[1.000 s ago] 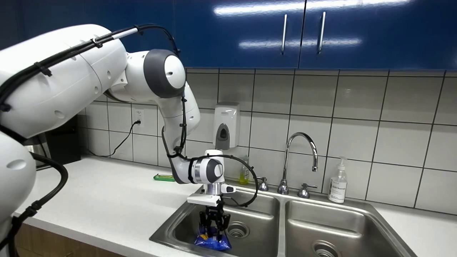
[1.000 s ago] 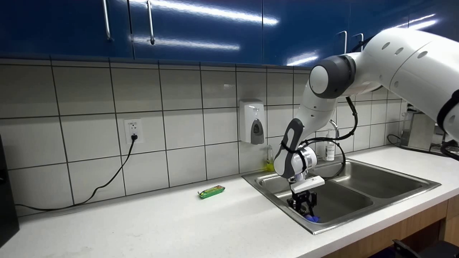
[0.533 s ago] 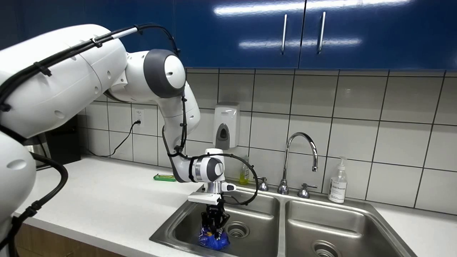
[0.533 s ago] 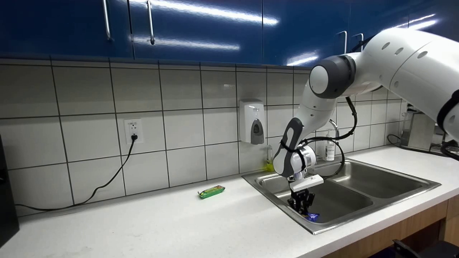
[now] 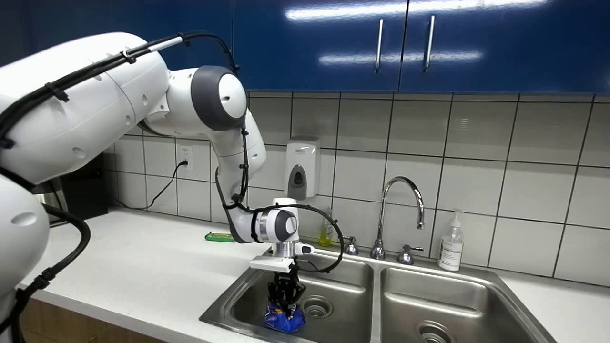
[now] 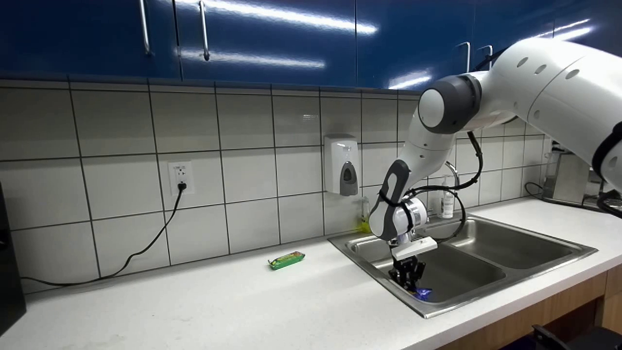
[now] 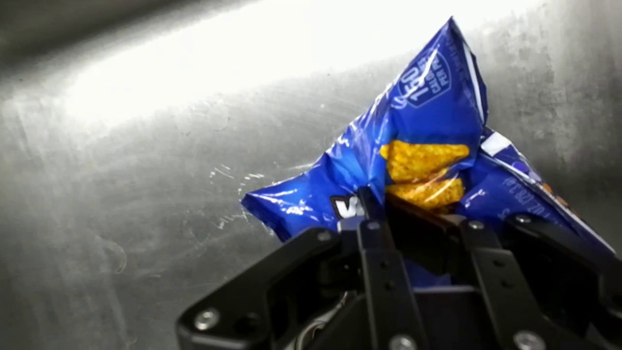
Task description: Remove the blue snack packet from the sink
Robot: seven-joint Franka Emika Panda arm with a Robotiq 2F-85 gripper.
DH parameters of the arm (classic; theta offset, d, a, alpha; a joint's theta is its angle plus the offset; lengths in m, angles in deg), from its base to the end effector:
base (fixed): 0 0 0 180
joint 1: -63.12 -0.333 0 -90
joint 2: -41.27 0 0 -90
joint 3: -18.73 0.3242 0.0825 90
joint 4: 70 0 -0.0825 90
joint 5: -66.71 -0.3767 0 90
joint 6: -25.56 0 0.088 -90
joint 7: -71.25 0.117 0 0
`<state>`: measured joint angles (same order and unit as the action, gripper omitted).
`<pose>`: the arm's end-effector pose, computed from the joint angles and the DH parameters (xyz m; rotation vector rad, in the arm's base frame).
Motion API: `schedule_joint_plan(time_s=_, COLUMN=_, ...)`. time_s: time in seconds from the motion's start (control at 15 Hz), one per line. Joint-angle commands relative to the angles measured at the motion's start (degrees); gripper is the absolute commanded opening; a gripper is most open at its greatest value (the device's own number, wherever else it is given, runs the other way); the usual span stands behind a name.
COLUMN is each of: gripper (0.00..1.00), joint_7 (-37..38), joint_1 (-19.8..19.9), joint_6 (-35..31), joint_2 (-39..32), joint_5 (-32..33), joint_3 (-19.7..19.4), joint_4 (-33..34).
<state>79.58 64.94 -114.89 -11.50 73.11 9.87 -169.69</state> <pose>0.6093 -0.1142 0.0408 2.9262 -0.2791 -0.3067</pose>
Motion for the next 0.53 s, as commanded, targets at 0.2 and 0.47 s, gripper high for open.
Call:
schedule_joint_plan(time_s=0.2, gripper=0.01, joint_7=0.6, joint_1=0.1, joint_6=0.0, joint_2=0.8, joint_5=-0.7, joint_3=-0.4, joint_4=0.6)
schedule_joint_plan(time_s=0.47, gripper=0.01, joint_7=0.3, joint_1=0.4, joint_6=-0.3, joint_2=1.8, joint_5=-0.7, joint_3=-0.6, joint_4=0.3)
